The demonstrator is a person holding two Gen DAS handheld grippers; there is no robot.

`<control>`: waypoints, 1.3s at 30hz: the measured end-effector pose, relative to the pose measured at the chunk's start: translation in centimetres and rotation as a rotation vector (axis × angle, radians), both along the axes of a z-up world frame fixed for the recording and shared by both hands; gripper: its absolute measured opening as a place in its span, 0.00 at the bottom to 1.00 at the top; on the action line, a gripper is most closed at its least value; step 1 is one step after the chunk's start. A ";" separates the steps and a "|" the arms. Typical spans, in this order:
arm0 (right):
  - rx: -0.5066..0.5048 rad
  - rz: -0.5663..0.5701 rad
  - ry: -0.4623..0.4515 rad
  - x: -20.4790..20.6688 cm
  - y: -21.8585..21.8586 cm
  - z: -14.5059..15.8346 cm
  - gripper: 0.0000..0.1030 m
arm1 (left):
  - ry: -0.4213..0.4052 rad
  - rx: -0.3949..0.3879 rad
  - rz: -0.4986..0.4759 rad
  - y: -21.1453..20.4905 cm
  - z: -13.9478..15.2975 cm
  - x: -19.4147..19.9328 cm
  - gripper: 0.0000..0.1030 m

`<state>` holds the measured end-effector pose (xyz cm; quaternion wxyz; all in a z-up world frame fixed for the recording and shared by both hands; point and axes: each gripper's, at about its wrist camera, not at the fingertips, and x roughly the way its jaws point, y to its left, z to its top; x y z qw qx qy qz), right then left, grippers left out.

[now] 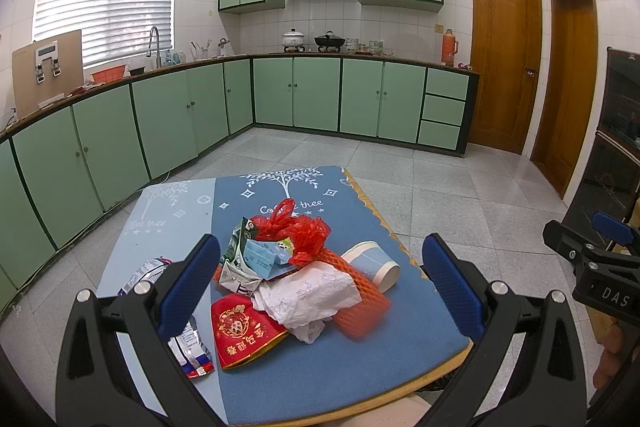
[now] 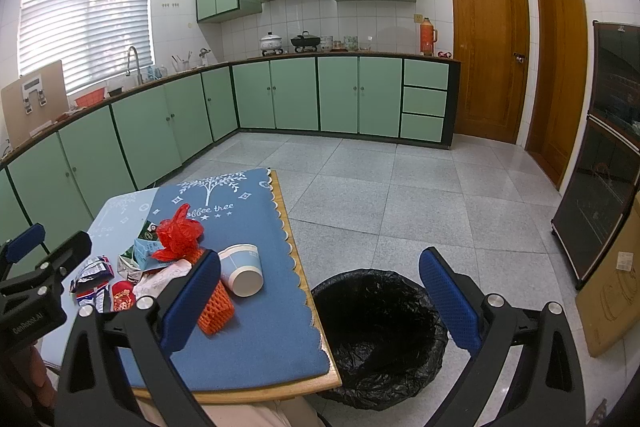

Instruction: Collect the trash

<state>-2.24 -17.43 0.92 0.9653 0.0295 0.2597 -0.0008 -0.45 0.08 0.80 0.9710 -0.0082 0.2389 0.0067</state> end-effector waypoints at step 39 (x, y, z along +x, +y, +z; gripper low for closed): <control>-0.003 0.005 0.008 0.6 0.1 -0.5 0.94 | -0.009 0.004 0.027 1.2 -0.2 0.0 0.95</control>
